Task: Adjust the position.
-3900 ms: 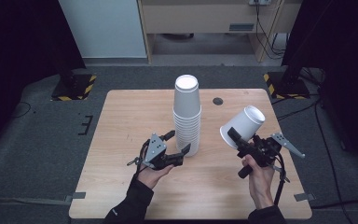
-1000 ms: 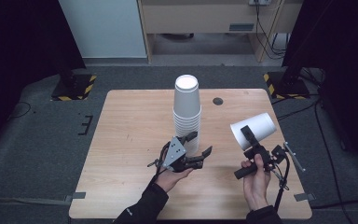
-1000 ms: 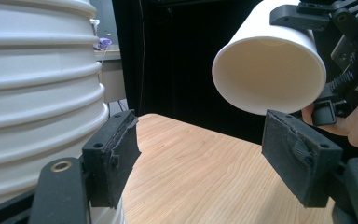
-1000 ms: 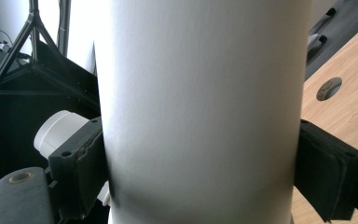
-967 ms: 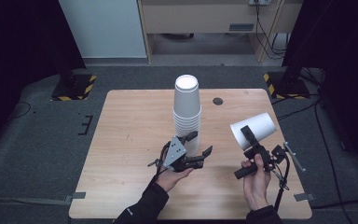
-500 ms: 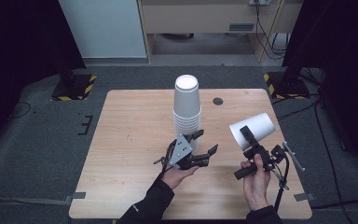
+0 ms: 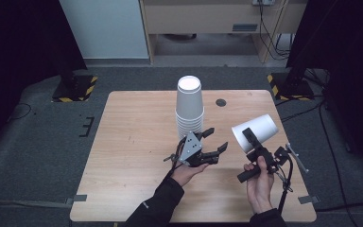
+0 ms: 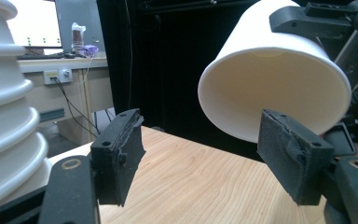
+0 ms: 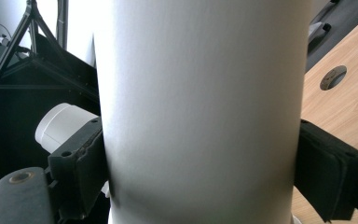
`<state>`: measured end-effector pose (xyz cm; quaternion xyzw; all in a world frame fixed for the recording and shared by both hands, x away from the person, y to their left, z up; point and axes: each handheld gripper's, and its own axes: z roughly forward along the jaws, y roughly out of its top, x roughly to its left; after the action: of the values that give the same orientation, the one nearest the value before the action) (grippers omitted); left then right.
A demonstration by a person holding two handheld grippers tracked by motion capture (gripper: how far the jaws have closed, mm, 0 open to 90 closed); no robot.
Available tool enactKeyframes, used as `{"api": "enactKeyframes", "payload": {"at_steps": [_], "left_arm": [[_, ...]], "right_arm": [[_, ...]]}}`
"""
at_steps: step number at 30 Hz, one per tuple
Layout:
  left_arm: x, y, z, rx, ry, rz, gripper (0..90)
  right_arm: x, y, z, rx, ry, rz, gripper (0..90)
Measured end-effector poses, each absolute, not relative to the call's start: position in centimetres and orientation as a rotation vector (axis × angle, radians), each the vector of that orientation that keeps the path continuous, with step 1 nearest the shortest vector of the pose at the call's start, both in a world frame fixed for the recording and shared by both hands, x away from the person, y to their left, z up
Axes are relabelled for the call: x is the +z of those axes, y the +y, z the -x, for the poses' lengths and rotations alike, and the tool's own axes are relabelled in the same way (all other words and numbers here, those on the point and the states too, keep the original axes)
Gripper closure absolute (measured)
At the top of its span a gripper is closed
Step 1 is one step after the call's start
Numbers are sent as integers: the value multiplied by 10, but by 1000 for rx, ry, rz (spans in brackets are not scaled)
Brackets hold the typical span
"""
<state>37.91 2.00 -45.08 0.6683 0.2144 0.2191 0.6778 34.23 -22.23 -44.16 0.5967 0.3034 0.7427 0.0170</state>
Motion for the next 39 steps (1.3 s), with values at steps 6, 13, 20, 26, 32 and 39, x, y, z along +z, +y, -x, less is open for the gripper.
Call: {"api": "enactKeyframes", "payload": {"at_steps": [6, 13, 20, 26, 32, 39], "left_arm": [[-448, 15, -386, 493, 476, -1493, 305], [-450, 9, -390, 481, 467, -1496, 318], [-451, 4, -394, 475, 467, -1493, 326], [-449, 0, -397, 498, 464, -1483, 338], [-449, -4, -400, 499, 462, -1473, 354], [-451, -8, -402, 487, 461, -1472, 367]], "right_arm": [[-441, -223, -342, 2317, 948, -1856, 144], [-441, -223, -342, 2319, 950, -1856, 144], [-442, -221, -342, 2320, 956, -1856, 144], [-442, -219, -342, 2326, 964, -1870, 144], [-442, -218, -342, 2329, 974, -1862, 144], [-443, -218, -343, 2324, 982, -1869, 144]]}}
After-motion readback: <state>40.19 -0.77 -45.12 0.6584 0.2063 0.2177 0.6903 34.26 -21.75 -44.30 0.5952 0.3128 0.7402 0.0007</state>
